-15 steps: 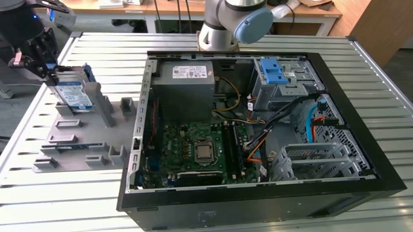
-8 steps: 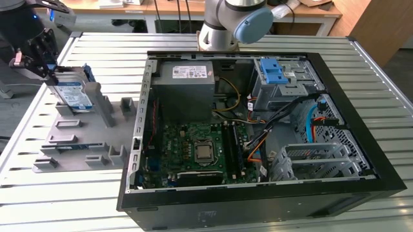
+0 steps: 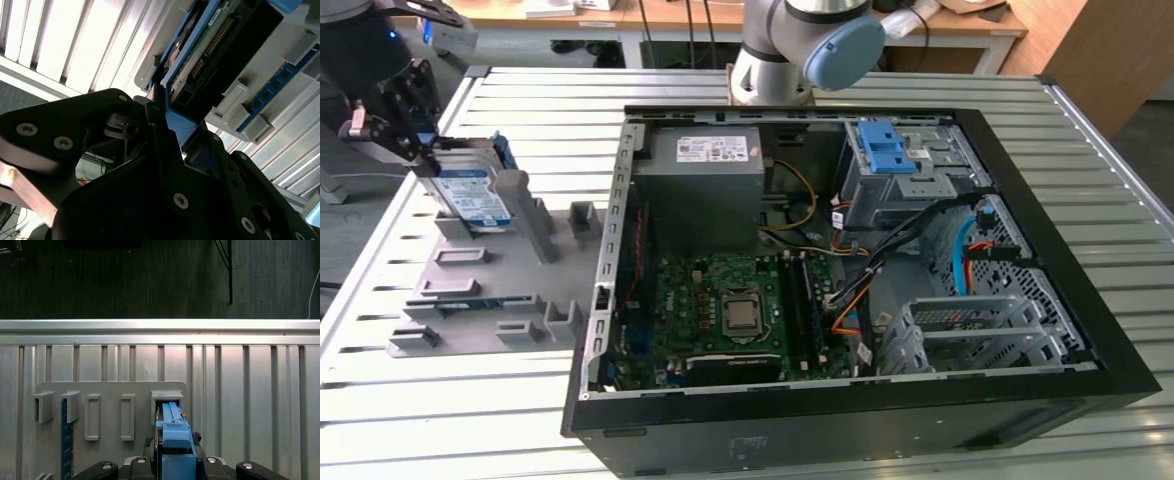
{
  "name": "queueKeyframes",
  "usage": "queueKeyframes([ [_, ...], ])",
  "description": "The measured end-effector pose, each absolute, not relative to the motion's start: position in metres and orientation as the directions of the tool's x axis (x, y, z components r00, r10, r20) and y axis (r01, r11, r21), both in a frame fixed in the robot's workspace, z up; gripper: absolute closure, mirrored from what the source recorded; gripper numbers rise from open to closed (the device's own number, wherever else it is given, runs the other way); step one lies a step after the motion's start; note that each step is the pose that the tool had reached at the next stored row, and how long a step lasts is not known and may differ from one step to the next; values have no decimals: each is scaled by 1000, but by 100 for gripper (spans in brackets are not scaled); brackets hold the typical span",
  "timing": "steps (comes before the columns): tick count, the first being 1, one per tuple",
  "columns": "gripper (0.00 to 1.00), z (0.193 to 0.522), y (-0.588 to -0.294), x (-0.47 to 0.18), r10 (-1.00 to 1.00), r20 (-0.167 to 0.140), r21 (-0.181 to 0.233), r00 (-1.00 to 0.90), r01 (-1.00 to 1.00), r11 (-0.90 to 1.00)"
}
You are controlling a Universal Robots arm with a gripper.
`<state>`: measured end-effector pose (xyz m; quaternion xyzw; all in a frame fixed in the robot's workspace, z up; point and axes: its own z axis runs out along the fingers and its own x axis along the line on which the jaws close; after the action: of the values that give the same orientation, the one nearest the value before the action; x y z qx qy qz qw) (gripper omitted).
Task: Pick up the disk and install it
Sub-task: 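Pick up the disk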
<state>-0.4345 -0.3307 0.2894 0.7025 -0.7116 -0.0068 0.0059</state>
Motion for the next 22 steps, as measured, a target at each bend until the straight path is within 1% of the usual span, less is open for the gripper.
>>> queueKeyframes([
  [7,64,292,-331,-434,-1000,-1,18,-13,-1000,13],
  [22,64,308,-331,-434,-1000,-1,18,-13,-1000,13],
])
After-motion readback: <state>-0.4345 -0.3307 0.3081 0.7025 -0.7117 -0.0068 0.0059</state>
